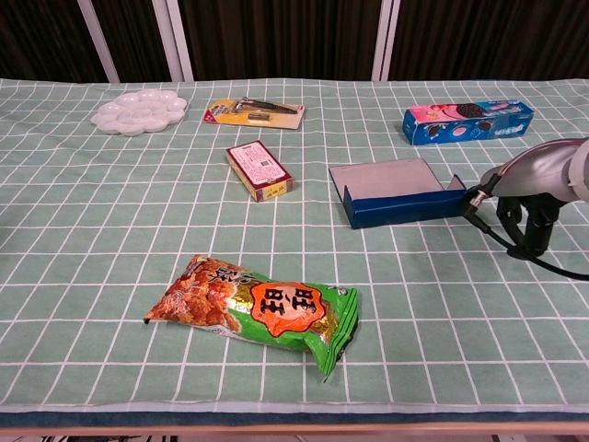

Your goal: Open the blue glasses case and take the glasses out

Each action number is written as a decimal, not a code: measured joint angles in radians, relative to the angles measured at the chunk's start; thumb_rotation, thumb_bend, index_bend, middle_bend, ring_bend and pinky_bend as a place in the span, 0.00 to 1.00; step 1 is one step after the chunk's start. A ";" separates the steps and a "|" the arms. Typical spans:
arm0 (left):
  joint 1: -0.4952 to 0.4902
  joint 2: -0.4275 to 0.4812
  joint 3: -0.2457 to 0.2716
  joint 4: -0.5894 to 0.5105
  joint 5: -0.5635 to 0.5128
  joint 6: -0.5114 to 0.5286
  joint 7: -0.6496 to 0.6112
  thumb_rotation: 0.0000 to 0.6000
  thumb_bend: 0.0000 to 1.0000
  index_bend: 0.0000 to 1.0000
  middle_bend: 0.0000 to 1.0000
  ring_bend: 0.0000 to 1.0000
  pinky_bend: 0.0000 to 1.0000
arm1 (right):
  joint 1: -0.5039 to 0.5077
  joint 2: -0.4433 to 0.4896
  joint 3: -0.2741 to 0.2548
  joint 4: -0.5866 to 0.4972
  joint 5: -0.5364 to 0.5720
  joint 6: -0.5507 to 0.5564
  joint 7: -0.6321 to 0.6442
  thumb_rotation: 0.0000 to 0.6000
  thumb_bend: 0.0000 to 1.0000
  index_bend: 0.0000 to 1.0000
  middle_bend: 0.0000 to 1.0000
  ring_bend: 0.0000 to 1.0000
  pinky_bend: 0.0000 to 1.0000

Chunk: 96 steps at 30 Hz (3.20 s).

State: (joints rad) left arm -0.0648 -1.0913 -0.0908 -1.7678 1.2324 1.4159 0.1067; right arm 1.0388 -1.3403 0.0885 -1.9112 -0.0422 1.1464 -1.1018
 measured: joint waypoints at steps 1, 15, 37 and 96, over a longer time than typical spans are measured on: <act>0.000 0.000 0.000 0.000 0.000 0.000 0.000 1.00 0.39 0.07 0.00 0.00 0.00 | 0.000 -0.002 -0.001 0.007 -0.002 -0.002 0.005 1.00 0.50 0.02 0.53 0.27 0.17; 0.000 0.000 -0.001 -0.002 -0.003 0.000 0.001 1.00 0.39 0.07 0.00 0.00 0.00 | 0.006 0.005 0.003 0.065 0.039 -0.075 0.079 1.00 0.56 0.01 0.53 0.28 0.17; 0.000 0.001 -0.001 -0.004 -0.005 -0.001 -0.001 1.00 0.39 0.07 0.00 0.00 0.00 | 0.009 -0.018 0.013 0.144 0.010 -0.118 0.194 1.00 0.63 0.01 0.54 0.28 0.17; 0.001 0.004 -0.001 -0.003 -0.009 -0.004 -0.005 1.00 0.39 0.07 0.00 0.00 0.00 | 0.126 -0.245 0.120 0.583 0.060 -0.234 0.199 1.00 0.71 0.01 0.53 0.28 0.17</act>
State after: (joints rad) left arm -0.0636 -1.0870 -0.0922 -1.7707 1.2232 1.4122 0.1013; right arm 1.1646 -1.5852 0.2087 -1.3286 0.0182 0.9121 -0.9023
